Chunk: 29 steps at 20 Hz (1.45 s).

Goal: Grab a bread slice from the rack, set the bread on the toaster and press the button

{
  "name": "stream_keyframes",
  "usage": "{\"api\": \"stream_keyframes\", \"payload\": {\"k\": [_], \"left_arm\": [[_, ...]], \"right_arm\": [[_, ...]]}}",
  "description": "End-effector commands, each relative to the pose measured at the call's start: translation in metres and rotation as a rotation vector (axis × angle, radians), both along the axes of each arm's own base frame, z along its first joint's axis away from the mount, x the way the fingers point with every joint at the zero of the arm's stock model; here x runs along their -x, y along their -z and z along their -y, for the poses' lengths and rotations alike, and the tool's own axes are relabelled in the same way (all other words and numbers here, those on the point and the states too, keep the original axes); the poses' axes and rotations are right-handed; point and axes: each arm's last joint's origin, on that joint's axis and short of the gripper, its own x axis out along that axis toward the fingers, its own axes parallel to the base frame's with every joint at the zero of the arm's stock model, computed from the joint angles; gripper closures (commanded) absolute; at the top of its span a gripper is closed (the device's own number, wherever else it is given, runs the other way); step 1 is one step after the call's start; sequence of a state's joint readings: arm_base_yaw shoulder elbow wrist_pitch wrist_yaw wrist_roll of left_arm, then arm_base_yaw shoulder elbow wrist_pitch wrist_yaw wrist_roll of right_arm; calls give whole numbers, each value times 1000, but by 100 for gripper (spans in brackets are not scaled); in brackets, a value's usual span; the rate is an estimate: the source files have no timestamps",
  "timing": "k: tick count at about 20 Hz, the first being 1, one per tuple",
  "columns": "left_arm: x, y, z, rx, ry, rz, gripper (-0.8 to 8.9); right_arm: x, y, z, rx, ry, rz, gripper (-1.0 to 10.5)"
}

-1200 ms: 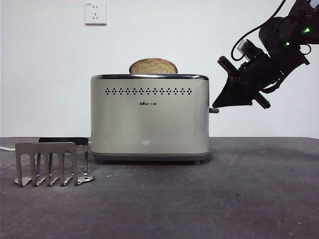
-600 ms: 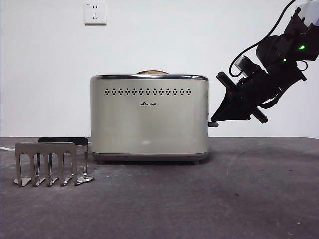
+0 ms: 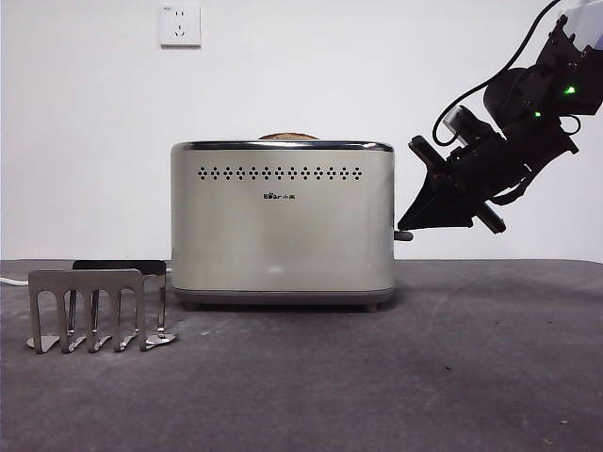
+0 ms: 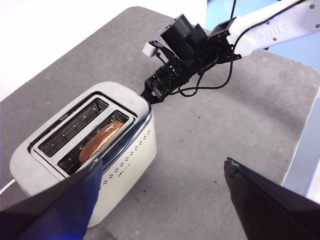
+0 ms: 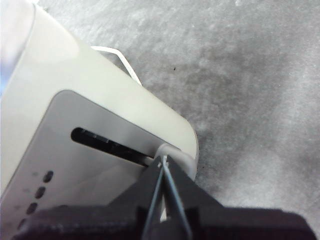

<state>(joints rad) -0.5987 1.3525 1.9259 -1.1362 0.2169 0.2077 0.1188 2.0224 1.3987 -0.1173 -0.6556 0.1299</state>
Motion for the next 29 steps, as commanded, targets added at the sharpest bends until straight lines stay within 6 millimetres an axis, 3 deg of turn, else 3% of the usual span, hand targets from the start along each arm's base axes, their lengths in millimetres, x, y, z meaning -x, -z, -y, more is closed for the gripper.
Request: {"api": "stream_keyframes", "payload": {"k": [1,5,7,9,13,17,20,24,29], "left_arm": [[0,1,1,1,2,-8,405],[0,2,1,-2,2,-11,404],[1,3,0,-10,0,-22,405],[2,4,0,-20,-1,-35,405],[2,5,0,-26,1,-38,404],[2,5,0,-28,3,-35,404],[2,5,-1,-34,3,-45,405],[5,10,-3,-66,3,-92,405],[8,14,-5,-101,3,-144,405]], "right_arm": [[6,38,-2,50,4,-142,959],[5,35,-3,35,-5,-119,959],[6,22,-3,13,-14,-86,959],[9,0,-2,8,-11,-30,959],[31,-68,1,-10,-10,114,959],[84,-138,7,-15,-12,166,959],[141,-178,12,21,-48,155,959],[211,-205,18,78,-112,138,958],[253,-212,22,116,-164,96,958]]}}
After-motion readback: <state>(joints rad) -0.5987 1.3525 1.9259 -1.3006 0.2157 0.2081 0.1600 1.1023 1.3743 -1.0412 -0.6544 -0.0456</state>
